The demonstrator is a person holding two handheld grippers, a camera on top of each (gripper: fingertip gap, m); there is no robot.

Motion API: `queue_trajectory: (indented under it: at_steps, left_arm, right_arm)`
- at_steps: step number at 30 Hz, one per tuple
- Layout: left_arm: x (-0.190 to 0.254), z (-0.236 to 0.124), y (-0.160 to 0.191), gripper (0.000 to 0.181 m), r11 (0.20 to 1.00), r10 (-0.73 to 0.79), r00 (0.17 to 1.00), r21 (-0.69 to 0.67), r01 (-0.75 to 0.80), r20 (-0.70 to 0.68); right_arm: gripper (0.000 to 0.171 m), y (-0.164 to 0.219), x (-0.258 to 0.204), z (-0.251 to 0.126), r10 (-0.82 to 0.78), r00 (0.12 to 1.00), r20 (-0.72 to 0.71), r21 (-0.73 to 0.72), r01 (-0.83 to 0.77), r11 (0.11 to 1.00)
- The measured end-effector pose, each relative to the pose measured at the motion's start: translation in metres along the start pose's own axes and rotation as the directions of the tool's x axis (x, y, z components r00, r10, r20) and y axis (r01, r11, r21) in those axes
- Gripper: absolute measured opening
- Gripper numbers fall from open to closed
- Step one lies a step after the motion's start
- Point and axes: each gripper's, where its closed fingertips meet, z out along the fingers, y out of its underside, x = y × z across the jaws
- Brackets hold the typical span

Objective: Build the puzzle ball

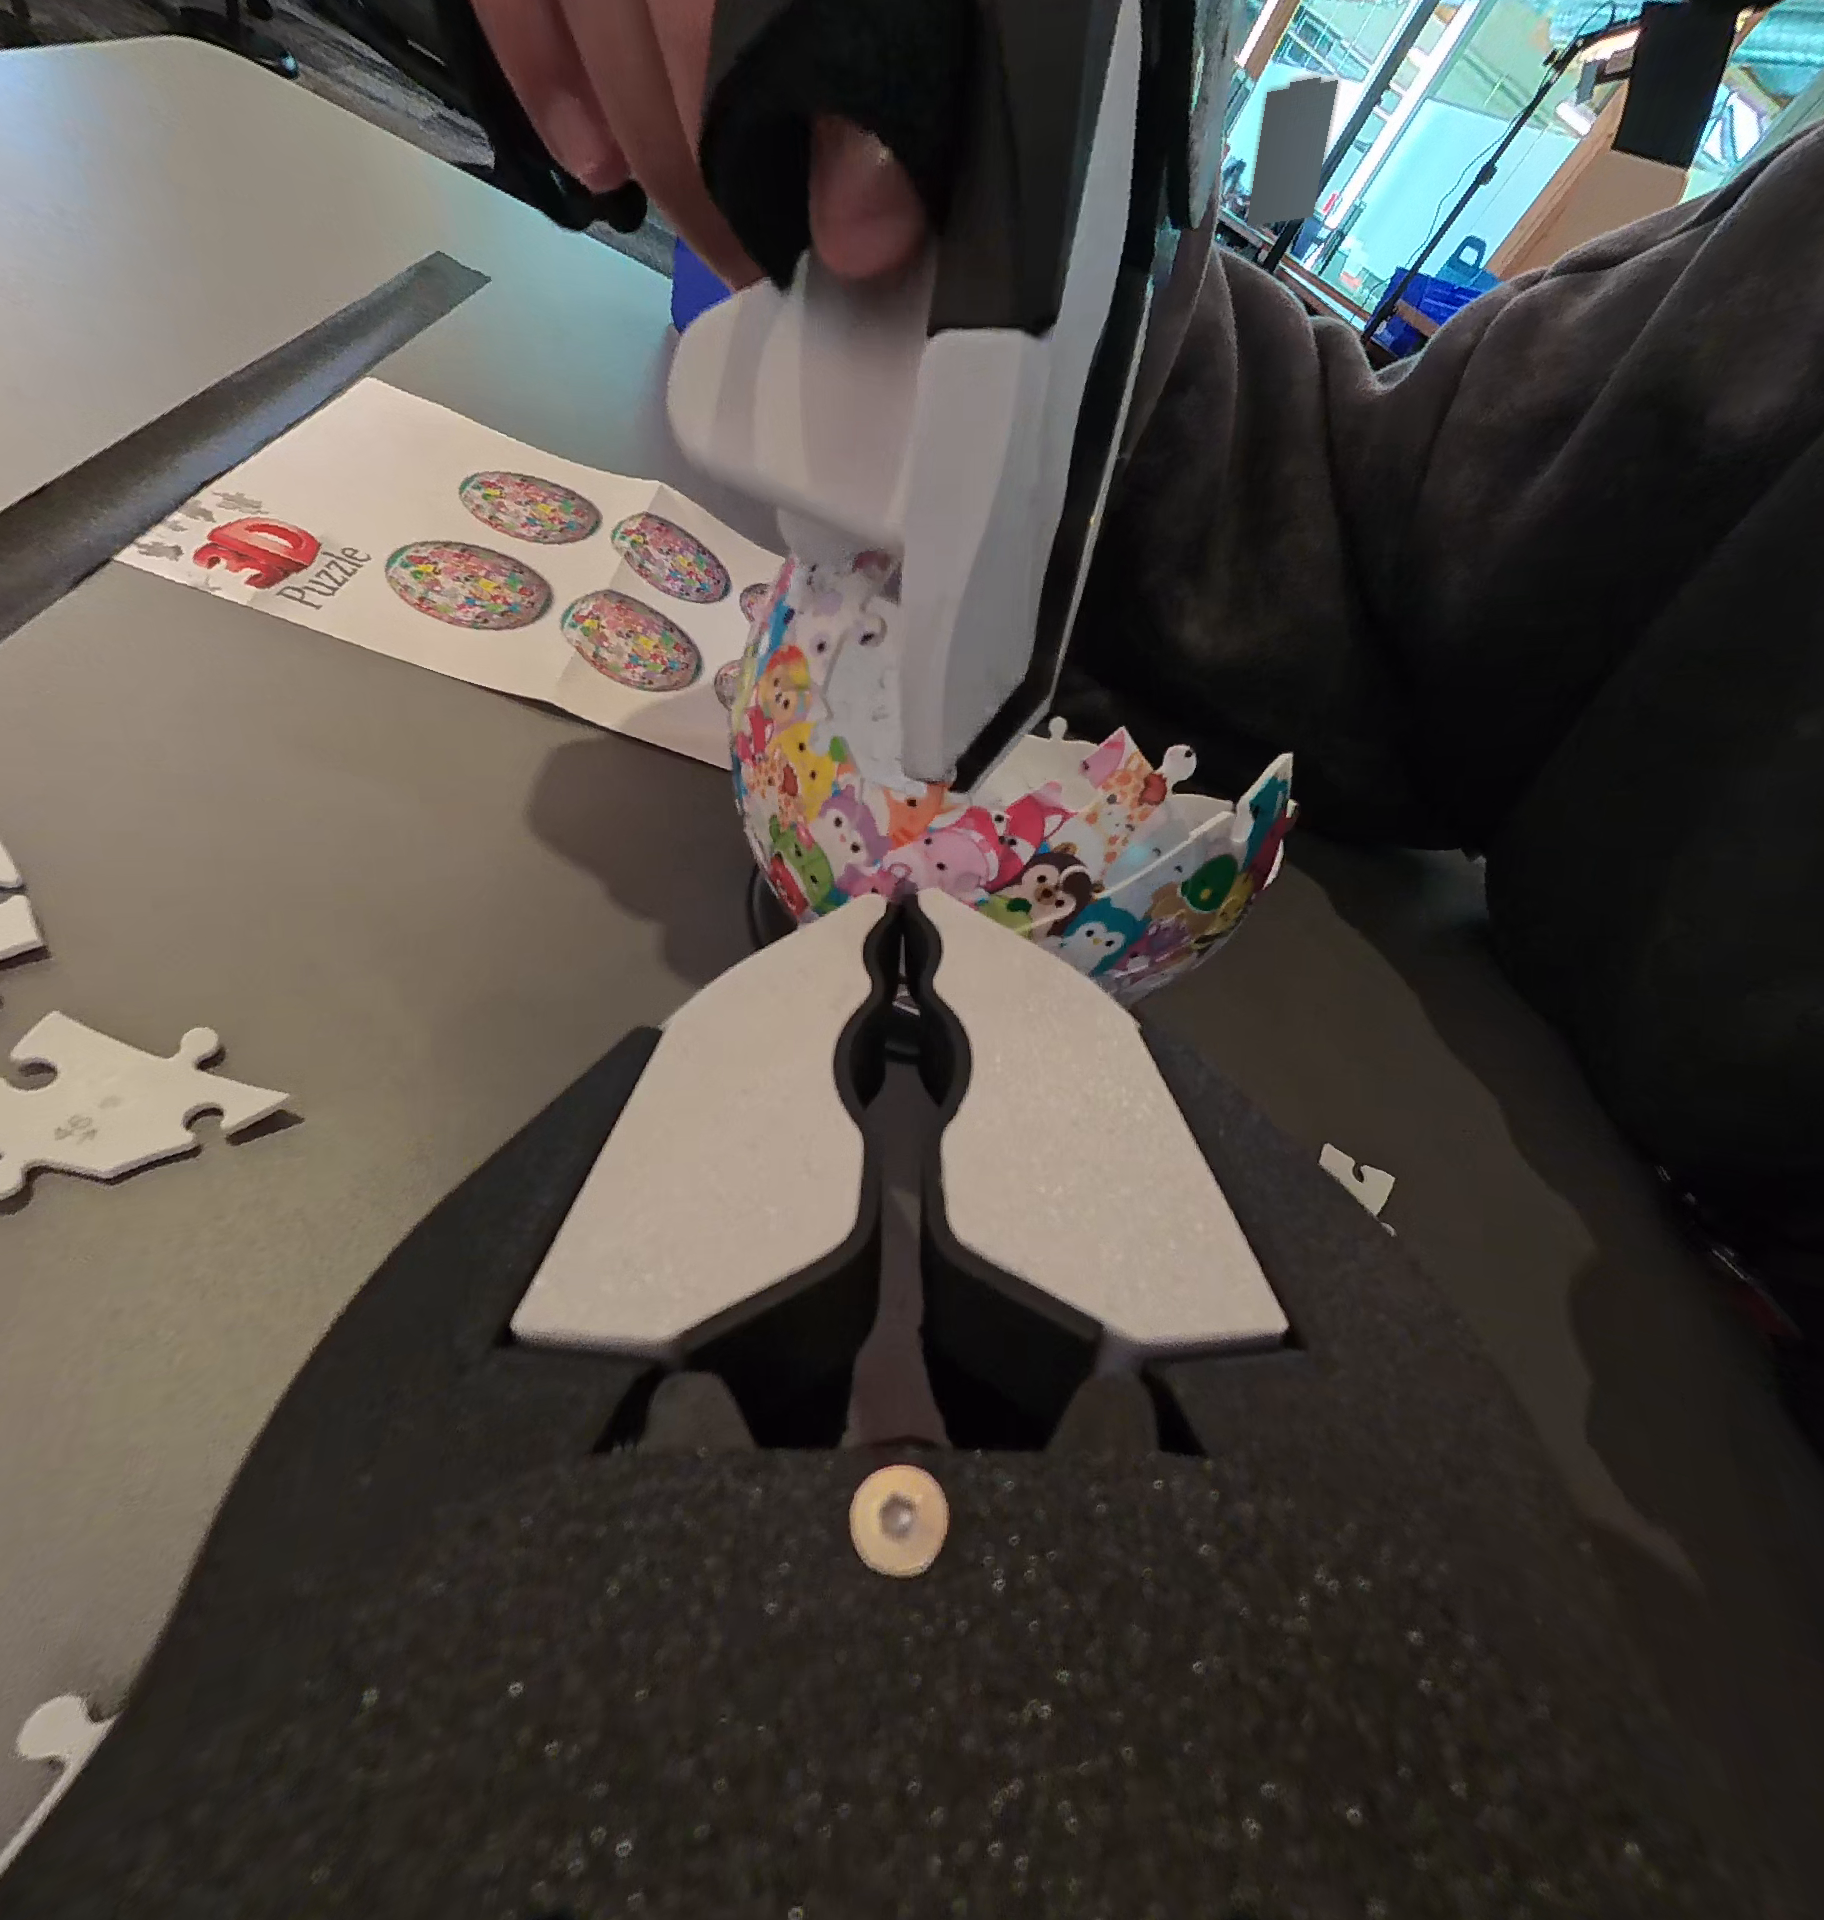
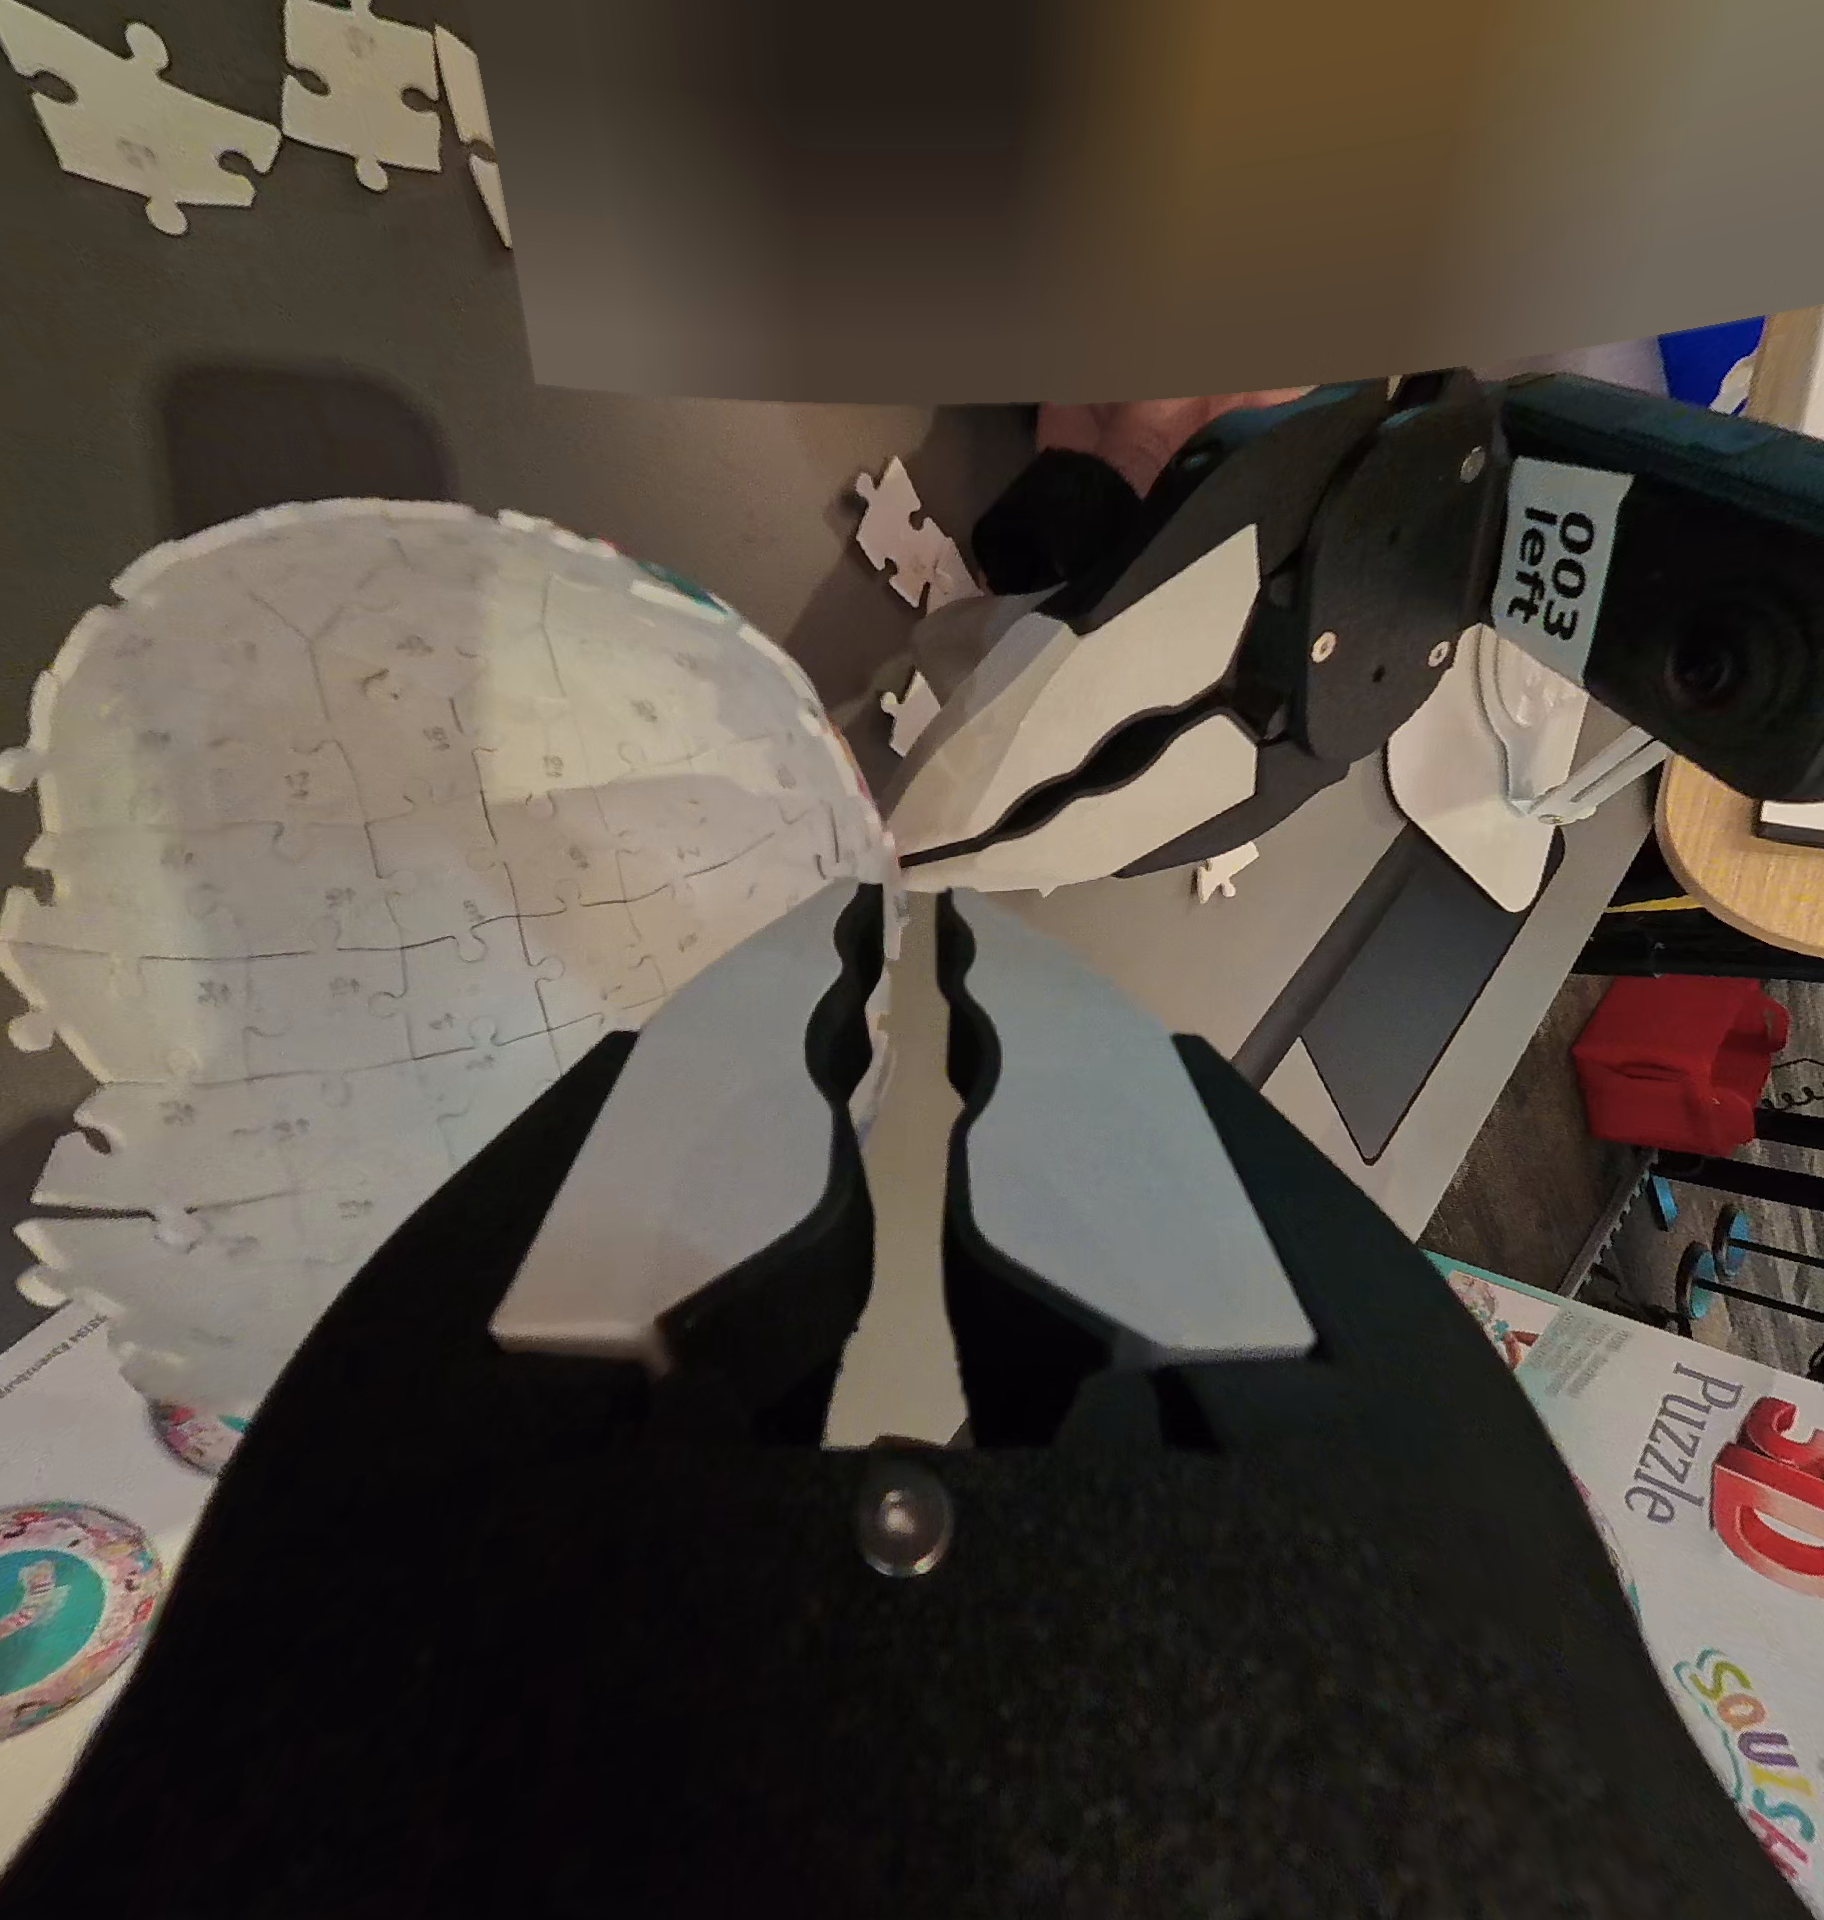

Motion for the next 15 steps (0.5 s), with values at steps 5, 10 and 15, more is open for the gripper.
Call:
queue_trajectory:
  at_steps: [5,10,15]
  left_arm:
    - [0.001,0.002,0.001,0.0,1.0,0.005,1.0,-0.009,-0.005,0.0]
    - [0.002,0.004,0.001,0.0,1.0,0.005,1.0,-0.011,-0.005,-0.003]
    - [0.003,0.004,0.001,0.0,1.0,0.008,1.0,-0.012,-0.008,-0.003]
  right_arm:
    - [0.012,0.0,-0.001,0.0,0.003,1.0,0.0,0.001,-0.003,1.0]
    - [0.012,0.0,-0.003,-0.001,0.004,1.0,0.009,-0.003,-0.004,1.0]
    - [0.013,-0.007,0.002,-0.016,0.002,0.999,-0.033,0.007,-0.002,1.0]
